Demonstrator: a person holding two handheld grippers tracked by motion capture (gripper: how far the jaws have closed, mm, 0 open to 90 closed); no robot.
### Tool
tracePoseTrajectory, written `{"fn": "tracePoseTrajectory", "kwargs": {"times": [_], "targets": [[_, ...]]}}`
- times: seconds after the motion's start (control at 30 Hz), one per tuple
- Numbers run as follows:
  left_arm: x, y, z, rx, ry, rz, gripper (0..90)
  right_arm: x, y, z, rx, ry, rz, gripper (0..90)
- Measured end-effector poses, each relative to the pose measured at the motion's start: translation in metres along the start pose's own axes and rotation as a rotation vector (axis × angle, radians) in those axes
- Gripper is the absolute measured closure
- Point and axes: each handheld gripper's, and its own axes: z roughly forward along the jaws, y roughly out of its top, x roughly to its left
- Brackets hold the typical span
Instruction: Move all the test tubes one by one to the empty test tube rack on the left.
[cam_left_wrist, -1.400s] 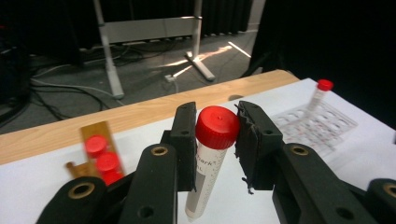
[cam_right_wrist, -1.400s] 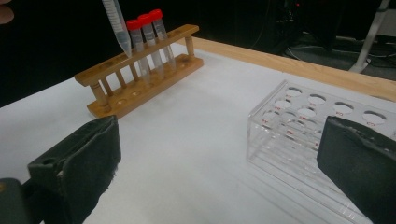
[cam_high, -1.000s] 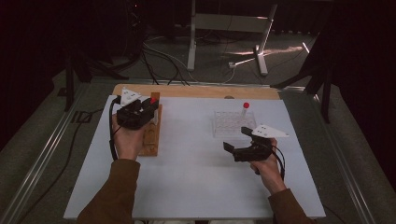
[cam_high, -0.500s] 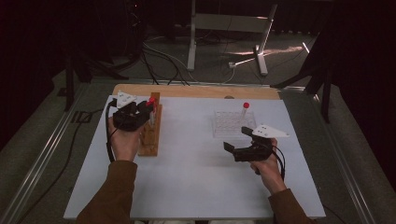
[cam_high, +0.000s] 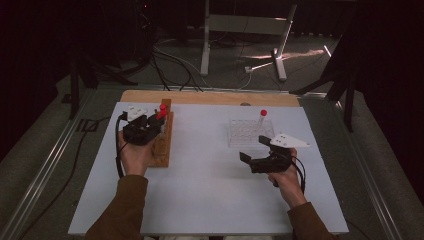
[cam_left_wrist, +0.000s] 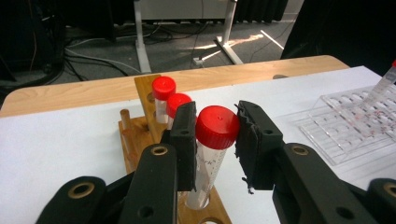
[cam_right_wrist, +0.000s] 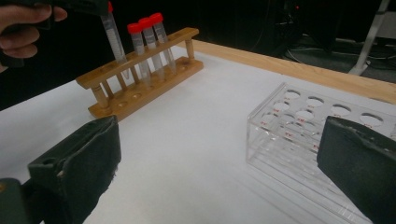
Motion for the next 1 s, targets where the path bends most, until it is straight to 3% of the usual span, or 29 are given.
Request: {"fn": "tracePoseTrajectory", "kwargs": {"times": [0.53,0.77,0.87,1.0], "targets": [[0.01,-0.025,0.014,0.06,-0.007,-0.048,70.2,0.0,0.0,0.0,-0.002,0.002,0.0,0.0],[0.011,-0.025,0.015,0.064,-0.026,-0.05,69.4,0.0,0.0,0.0,-0.001,0.003,-0.002,0.0],[0.011,-0.025,0.013,0.06,-0.035,-0.051,60.3,0.0,0.0,0.0,-0.002,0.003,0.0,0.0],[0.009,-0.026,0.007,0.019,-0.053,-0.077,43.9,-0.001,0.0,0.0,-0.005,0.003,0.003,0.0]]}}
